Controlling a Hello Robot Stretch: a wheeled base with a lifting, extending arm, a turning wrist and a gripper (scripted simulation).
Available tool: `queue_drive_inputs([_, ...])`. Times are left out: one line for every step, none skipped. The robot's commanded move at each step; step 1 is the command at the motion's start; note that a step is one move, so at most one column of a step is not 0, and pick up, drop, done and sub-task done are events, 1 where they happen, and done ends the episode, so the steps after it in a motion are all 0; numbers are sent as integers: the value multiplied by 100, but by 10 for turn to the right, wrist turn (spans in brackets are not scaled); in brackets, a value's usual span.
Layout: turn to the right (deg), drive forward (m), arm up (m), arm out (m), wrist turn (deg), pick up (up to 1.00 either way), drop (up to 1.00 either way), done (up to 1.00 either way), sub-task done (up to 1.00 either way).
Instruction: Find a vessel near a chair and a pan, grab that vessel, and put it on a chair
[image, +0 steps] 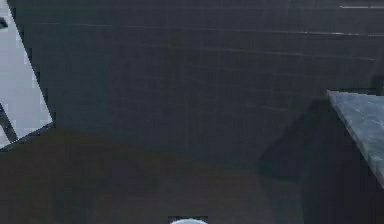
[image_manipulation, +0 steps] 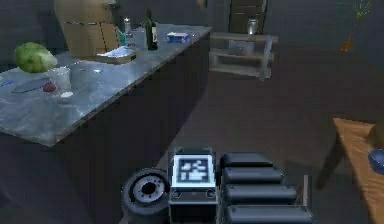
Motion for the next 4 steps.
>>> queue_drive_inputs([450, 0, 0, 0, 0, 0, 0, 0, 0])
queue_drive_inputs([270, 0, 0, 0, 0, 0, 0, 0, 0])
queue_drive_inputs([0, 0, 0, 48, 0, 0, 0, 0, 0])
queue_drive_inputs([0, 0, 0, 0, 450, 0, 0, 0, 0])
